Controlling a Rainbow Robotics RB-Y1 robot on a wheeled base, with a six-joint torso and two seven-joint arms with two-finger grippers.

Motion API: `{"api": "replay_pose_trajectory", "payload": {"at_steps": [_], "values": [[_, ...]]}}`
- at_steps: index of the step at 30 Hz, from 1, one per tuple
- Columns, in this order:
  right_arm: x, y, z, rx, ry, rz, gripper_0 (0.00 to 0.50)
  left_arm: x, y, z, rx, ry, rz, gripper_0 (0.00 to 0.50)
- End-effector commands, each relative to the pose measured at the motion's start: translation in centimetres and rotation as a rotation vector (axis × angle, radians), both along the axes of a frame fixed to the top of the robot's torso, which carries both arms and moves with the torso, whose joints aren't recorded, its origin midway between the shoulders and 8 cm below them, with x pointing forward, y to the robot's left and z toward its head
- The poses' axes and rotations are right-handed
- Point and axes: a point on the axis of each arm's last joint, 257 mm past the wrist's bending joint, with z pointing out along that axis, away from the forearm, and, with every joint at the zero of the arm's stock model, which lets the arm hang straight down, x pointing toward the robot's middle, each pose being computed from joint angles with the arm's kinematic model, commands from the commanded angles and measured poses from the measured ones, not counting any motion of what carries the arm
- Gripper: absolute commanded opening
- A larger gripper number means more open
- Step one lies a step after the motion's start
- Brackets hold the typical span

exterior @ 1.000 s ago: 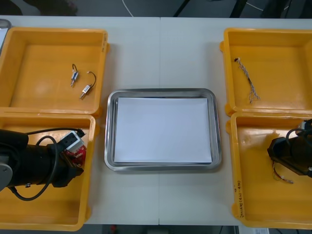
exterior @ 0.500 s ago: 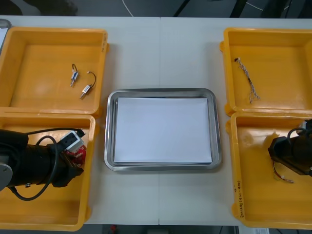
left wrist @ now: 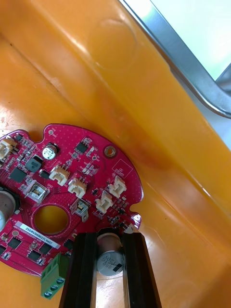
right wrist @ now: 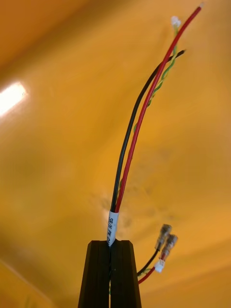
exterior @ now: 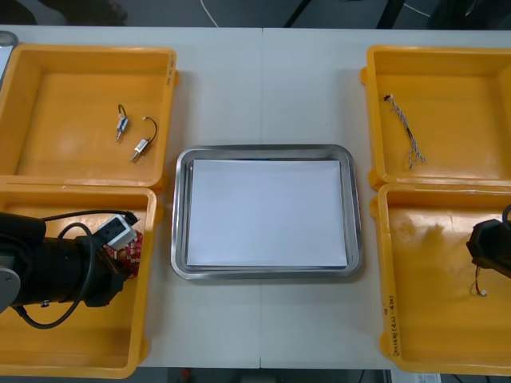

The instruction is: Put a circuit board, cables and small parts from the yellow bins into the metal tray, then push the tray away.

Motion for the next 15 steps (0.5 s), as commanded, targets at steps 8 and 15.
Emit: {"api": "replay_pose_trajectory", "payload": {"at_steps": [8,15], "values": [[1.9,-1.8,10.3,-0.084,-0.211,0.080,0.000,-0.9,2.7,-0.3,0.116,-0.007,-0.103,0.000],[1.6,-0.1,12.1,-0.084,-0.221,0.216,0.000,-0.9,3.4,1.2,0.128,0.007,-0.093,0.000]]}}
